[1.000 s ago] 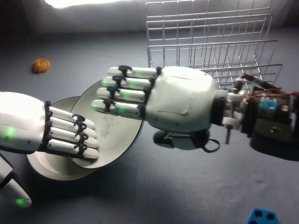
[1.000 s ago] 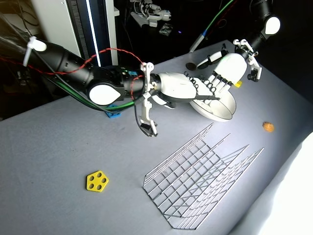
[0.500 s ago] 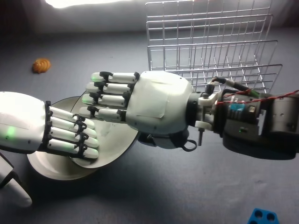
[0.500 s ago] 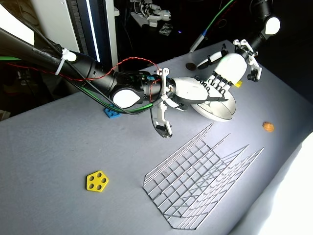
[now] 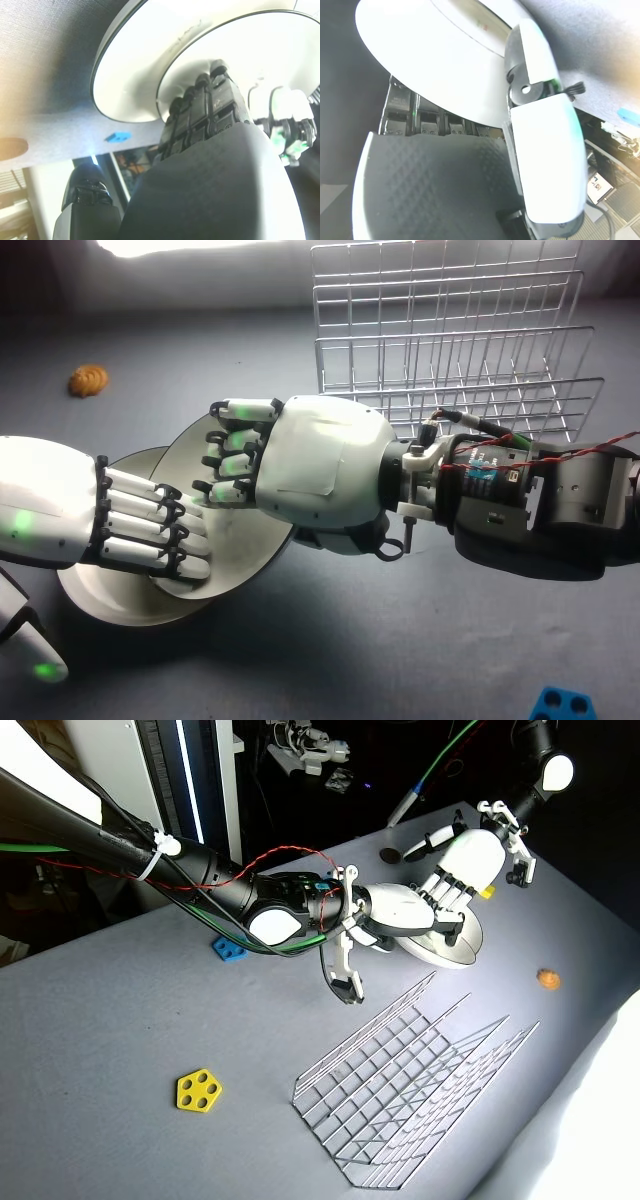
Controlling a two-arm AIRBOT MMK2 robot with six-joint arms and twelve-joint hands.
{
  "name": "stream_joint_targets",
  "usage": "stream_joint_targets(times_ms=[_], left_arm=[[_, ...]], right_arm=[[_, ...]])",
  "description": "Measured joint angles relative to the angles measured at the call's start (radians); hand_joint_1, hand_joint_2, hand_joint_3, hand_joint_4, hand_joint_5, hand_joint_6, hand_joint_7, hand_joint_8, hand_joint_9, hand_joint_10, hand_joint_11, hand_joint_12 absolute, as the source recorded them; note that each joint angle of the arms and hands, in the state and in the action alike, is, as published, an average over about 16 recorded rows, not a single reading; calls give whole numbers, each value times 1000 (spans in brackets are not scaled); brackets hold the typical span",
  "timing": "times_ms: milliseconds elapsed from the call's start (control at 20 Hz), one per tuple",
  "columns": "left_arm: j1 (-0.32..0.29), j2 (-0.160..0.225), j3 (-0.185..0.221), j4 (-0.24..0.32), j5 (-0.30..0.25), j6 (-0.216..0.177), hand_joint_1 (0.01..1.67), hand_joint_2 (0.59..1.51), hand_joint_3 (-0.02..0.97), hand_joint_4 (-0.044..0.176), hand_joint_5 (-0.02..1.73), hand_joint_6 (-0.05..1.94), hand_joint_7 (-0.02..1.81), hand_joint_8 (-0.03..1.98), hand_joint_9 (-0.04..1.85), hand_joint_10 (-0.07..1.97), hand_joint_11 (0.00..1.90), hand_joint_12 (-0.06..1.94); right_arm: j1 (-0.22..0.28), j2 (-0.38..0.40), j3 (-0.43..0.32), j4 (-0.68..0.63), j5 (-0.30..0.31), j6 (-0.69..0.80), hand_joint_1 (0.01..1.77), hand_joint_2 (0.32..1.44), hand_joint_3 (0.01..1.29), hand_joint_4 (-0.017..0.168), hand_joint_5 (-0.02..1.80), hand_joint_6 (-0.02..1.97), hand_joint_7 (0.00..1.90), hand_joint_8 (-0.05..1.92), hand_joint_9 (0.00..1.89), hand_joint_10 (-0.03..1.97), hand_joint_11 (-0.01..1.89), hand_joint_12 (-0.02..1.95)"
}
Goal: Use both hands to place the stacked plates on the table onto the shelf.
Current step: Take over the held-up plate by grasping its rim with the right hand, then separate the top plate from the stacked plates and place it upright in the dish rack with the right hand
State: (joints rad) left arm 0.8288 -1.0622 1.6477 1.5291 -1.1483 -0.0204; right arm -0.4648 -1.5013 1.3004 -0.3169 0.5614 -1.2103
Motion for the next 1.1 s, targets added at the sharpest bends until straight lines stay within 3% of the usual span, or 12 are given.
stream_joint_targets(times_ms=[300, 650, 850, 1100], left_arm=[[-2, 0, 2, -3, -1, -5, 16, 1093, 5, -2, -7, -11, -7, -14, 9, 0, 18, 10], [-41, 12, 13, -20, -6, -42, 16, 1097, 5, -2, 2, 0, 4, -10, 16, 5, 18, 11], [-77, 39, 10, -27, -8, -81, 16, 1099, 5, -2, 10, 7, 11, -7, 17, 6, 19, 11], [-126, 96, -13, -29, -4, -127, 16, 1103, 6, -3, 19, 15, 21, -4, 21, 6, 20, 11]], right_arm=[[0, -3, 8, 11, 20, -3, 1123, 1133, 13, 3, 587, 559, 642, 409, 572, 730, 295, 1411], [-1, 3, 5, 24, 54, -3, 1168, 1087, 12, 7, 672, 1029, 734, 831, 713, 1200, 543, 1418], [0, 11, -6, 28, 64, -1, 1198, 1065, 11, 8, 694, 1143, 754, 972, 747, 1344, 602, 1399], [7, 40, -47, 50, 65, 1, 1225, 1061, 11, 6, 725, 1161, 791, 1001, 766, 1323, 596, 1391]])
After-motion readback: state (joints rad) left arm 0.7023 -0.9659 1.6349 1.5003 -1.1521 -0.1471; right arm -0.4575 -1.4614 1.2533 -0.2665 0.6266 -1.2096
